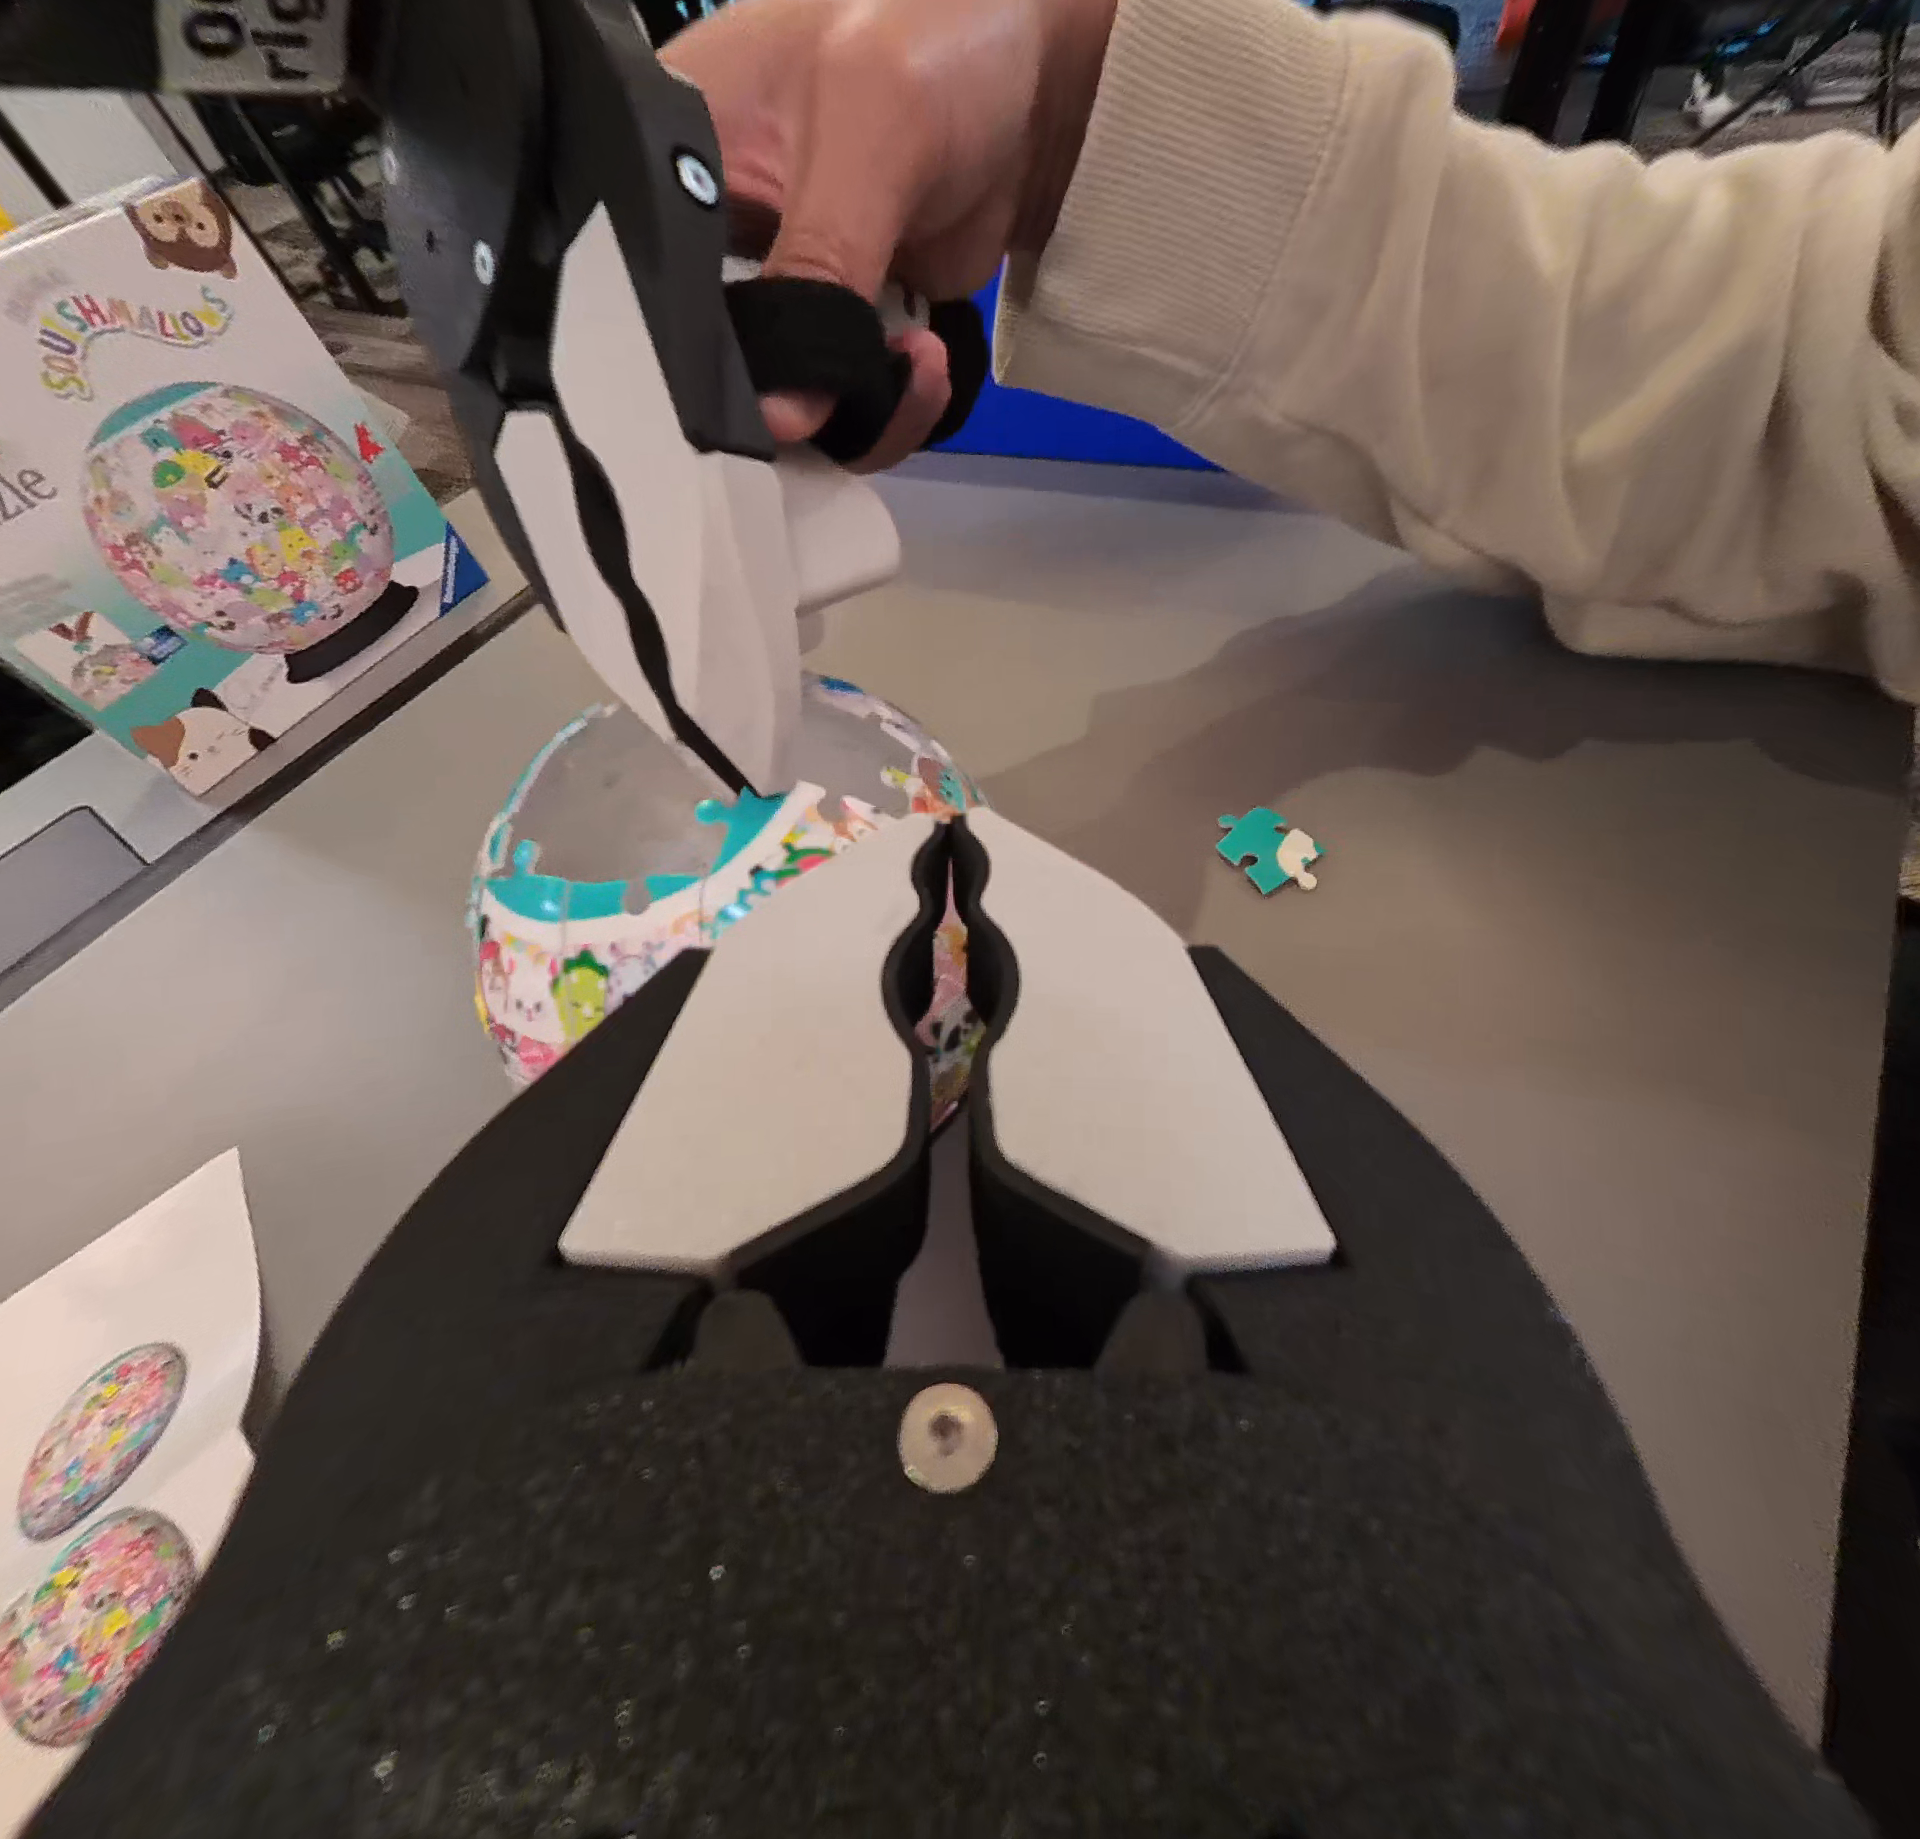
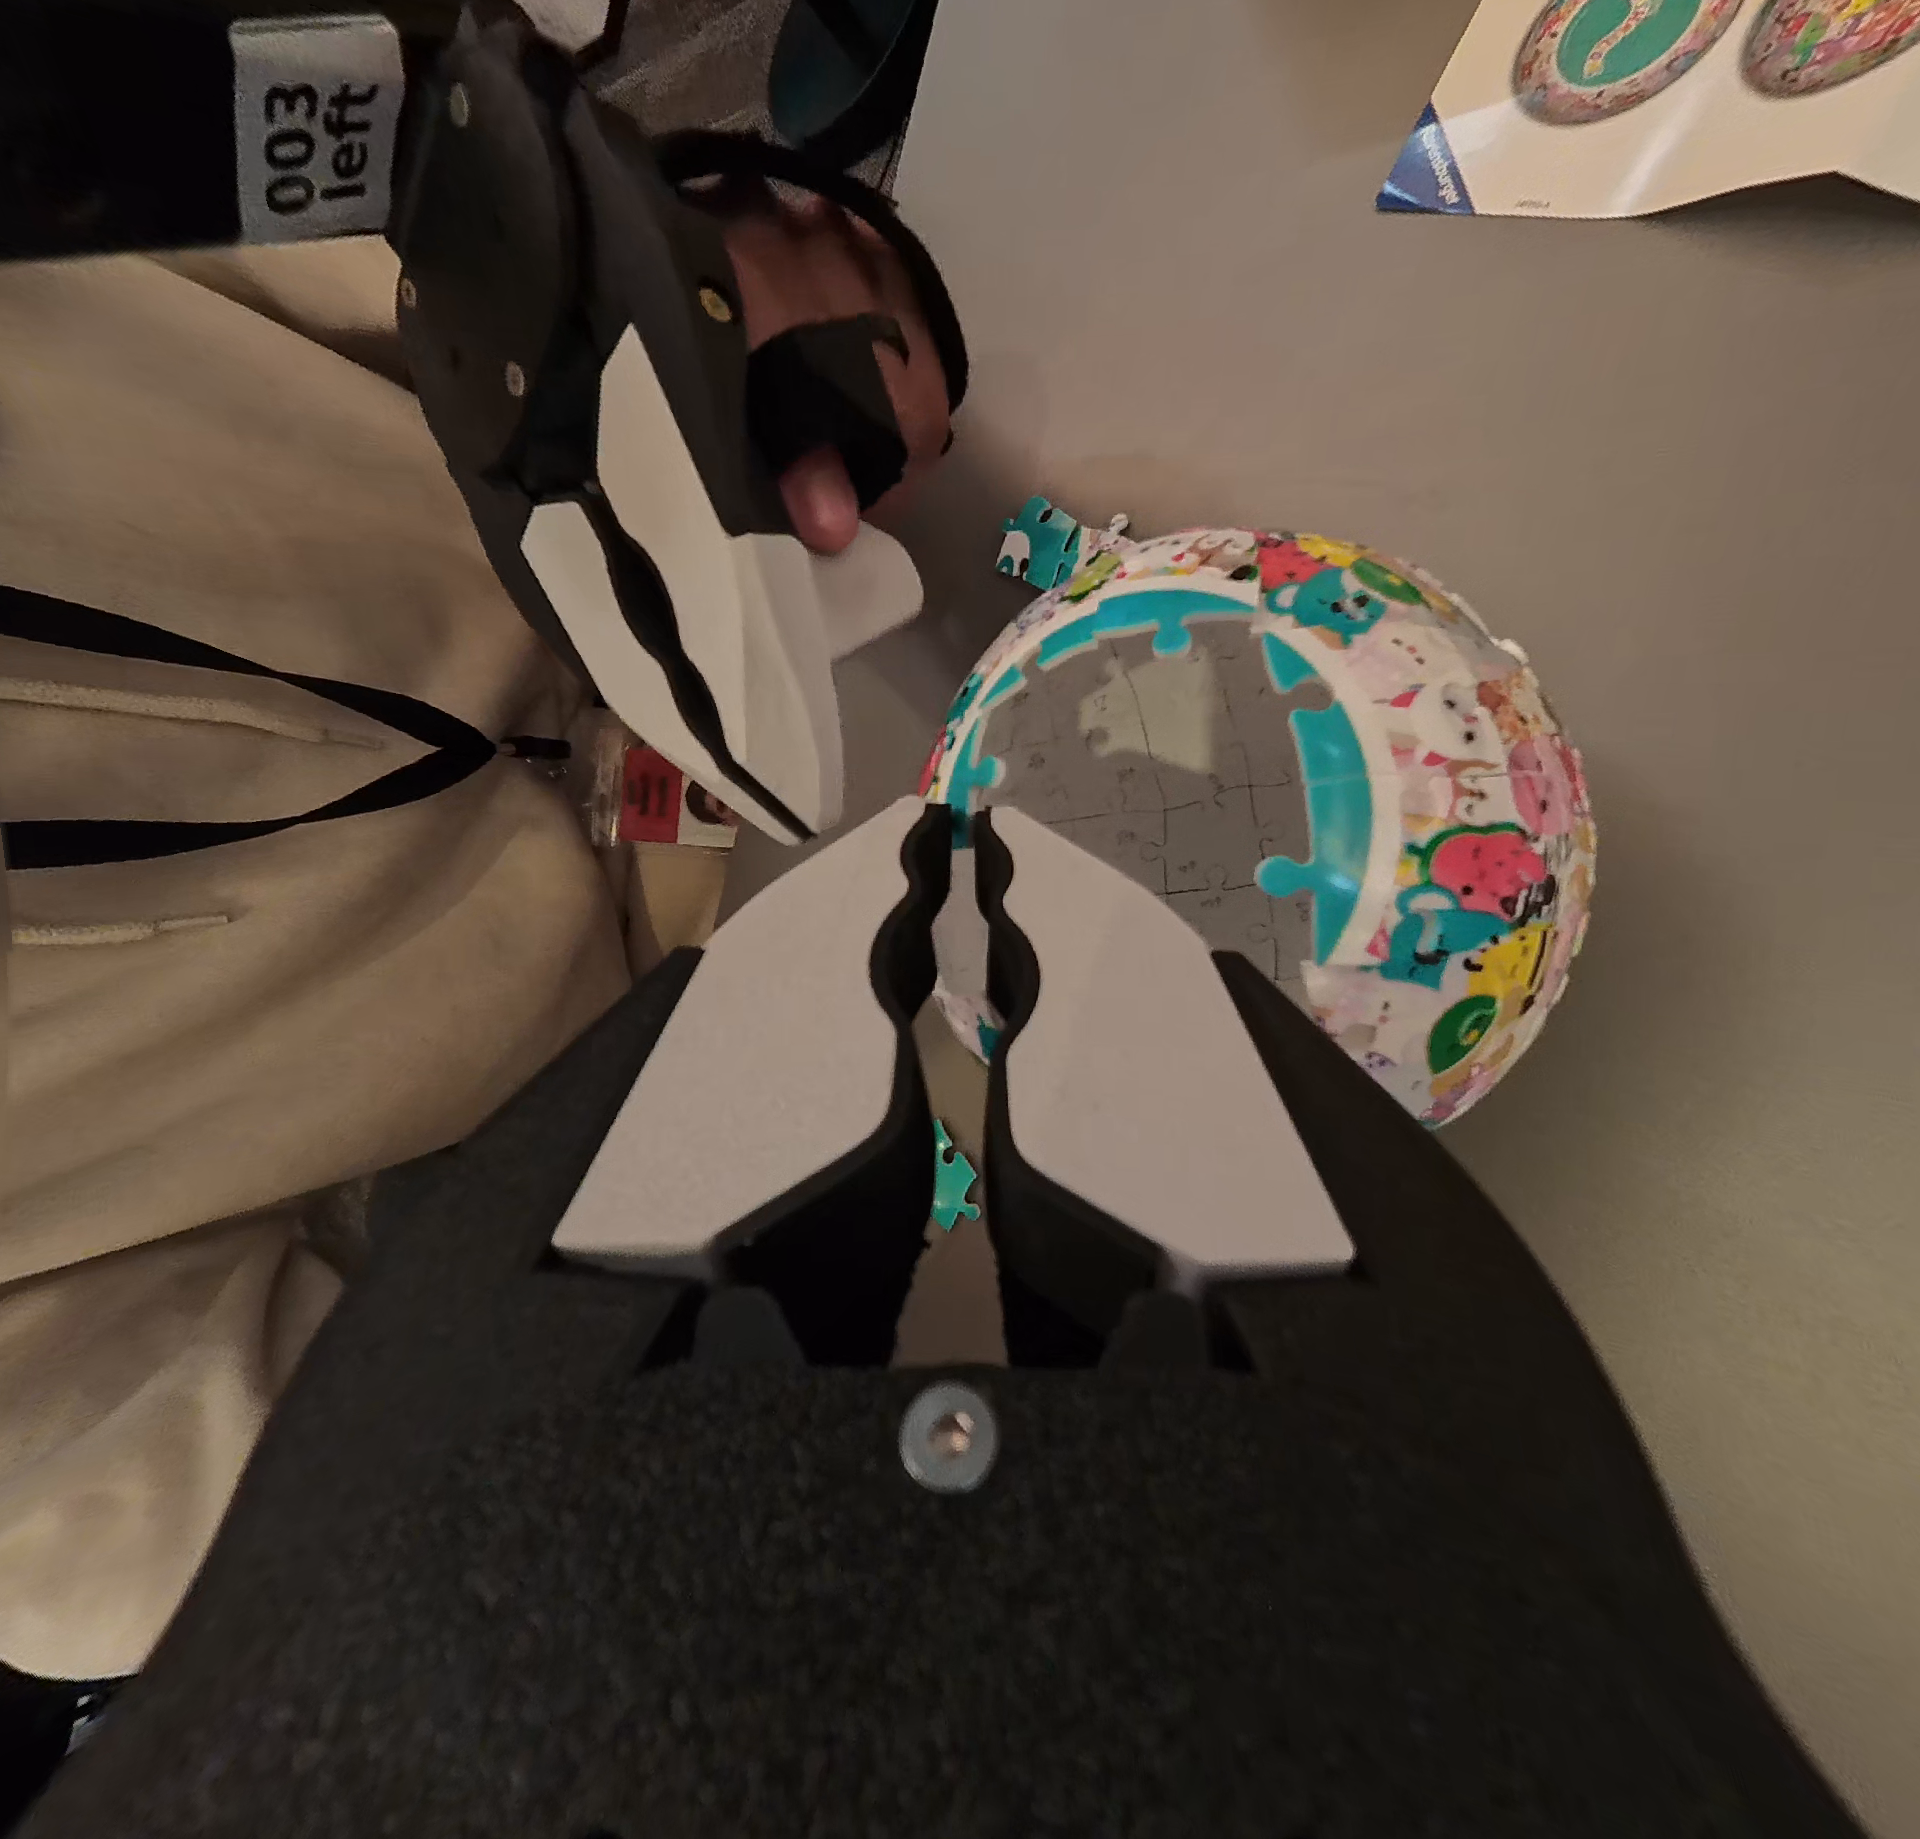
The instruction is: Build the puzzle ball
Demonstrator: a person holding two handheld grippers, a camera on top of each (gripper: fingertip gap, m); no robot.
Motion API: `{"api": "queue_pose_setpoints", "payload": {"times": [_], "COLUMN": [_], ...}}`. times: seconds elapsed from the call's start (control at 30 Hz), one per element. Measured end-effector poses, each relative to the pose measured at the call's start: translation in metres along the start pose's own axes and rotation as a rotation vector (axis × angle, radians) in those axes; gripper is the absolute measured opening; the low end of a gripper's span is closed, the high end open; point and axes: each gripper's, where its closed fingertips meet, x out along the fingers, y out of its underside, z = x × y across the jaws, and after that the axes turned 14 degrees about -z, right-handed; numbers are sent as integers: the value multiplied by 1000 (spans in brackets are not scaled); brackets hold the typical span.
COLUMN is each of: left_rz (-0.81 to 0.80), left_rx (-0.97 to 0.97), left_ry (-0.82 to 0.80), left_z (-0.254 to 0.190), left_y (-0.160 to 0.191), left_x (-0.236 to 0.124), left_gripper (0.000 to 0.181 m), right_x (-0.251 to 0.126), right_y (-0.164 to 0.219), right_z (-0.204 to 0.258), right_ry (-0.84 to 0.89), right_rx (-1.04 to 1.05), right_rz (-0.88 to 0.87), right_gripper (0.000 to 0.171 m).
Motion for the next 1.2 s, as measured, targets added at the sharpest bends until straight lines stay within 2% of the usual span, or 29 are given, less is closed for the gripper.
{"api": "queue_pose_setpoints", "payload": {"times": [0.1,0.4,0.67,0.83,0.93,0.97,1.2], "left_rz": [50,16,62,9,-21,-21,19], "left_rx": [1,15,13,18,-3,-17,-144], "left_ry": [-35,-44,-53,-70,-80,-91,-171], "left_z": [6,-6,4,-5,-10,-9,-3], "left_y": [13,2,12,-1,-6,-6,25], "left_x": [3,-9,4,-10,-23,-28,-69], "left_gripper": [0,0,0,0,0,0,0], "right_x": [0,1,1,2,2,2,-21], "right_y": [0,-1,-1,-1,0,1,-11], "right_z": [-1,-1,-1,-2,-9,-8,0], "right_ry": [3,-6,4,-4,39,35,113], "right_rx": [0,-1,-12,-13,-37,-45,-131], "right_rz": [-2,-5,-1,-3,13,20,-48], "right_gripper": [4,4,5,6,22,21,31]}}
